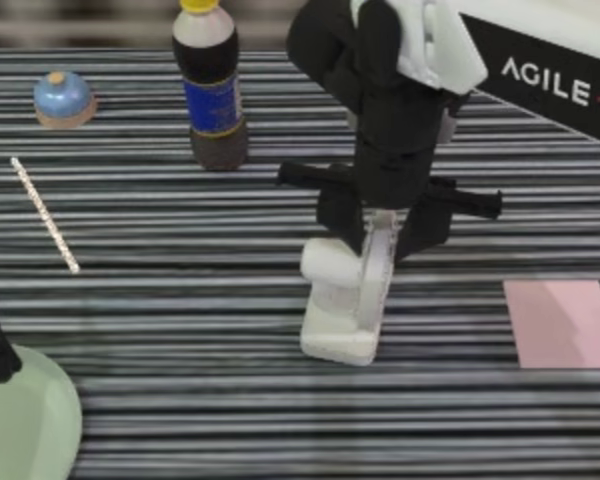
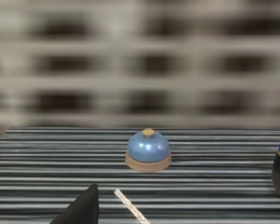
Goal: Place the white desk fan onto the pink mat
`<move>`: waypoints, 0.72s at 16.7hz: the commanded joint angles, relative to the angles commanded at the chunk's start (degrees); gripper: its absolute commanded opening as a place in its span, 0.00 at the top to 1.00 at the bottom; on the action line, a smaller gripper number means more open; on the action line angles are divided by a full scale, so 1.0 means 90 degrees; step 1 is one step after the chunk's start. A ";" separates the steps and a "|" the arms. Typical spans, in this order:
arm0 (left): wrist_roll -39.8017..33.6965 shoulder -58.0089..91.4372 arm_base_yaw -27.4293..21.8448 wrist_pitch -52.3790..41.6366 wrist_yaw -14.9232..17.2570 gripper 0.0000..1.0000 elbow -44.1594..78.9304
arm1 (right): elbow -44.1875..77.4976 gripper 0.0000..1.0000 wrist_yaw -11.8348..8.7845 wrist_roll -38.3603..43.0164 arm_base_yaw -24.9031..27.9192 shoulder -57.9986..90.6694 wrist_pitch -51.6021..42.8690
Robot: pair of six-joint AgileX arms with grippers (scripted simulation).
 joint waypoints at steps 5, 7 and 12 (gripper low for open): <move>0.0000 0.0000 0.0000 0.0000 0.0000 0.00 0.0000 | 0.0000 1.00 0.0000 0.0000 0.0000 0.0000 0.0000; 0.0000 0.0000 0.0000 0.0000 0.0000 0.00 0.0000 | 0.0000 1.00 0.0000 0.0000 0.0000 0.0000 0.0000; 0.0000 0.0000 0.0000 0.0000 0.0000 0.00 0.0000 | 0.0117 1.00 0.0006 -0.0004 0.0003 -0.0030 -0.0110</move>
